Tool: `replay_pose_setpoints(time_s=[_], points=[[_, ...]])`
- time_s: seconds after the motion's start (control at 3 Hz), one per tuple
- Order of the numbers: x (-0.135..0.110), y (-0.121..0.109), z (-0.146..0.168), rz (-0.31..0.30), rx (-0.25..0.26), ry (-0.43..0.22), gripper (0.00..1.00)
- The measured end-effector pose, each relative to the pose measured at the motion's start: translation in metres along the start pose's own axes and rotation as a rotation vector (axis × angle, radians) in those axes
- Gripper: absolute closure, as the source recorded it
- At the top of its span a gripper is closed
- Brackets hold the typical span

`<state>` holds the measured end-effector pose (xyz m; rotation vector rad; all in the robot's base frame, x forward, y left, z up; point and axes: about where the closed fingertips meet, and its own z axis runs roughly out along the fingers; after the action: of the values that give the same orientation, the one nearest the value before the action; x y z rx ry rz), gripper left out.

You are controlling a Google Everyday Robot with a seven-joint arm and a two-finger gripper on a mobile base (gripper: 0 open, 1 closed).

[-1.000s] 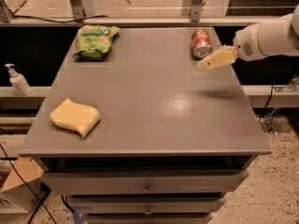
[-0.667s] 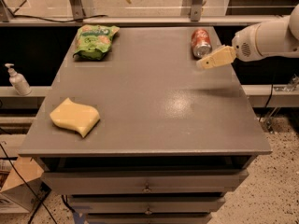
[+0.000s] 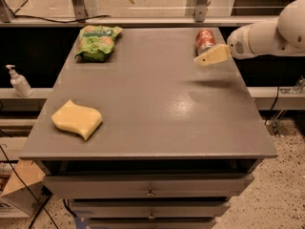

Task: Move coke can near green rice chip bag

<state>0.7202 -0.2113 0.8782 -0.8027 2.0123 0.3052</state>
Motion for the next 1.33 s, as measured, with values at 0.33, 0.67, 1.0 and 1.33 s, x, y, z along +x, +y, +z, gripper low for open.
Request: replay_pose_setpoints(time_s=[0.33, 0.67, 1.0, 1.33], points=[[-0.002, -0.012, 0.024, 0.021, 0.001, -0.002, 0.0], [-0.003, -0.021, 0.044, 0.042, 0.0, 0.0, 0.0], [-0.004, -0.027, 0.06, 0.079, -0.003, -0.014, 0.0], [-0.007, -0.03, 0.075, 0.1, -0.004, -0.016, 0.18]])
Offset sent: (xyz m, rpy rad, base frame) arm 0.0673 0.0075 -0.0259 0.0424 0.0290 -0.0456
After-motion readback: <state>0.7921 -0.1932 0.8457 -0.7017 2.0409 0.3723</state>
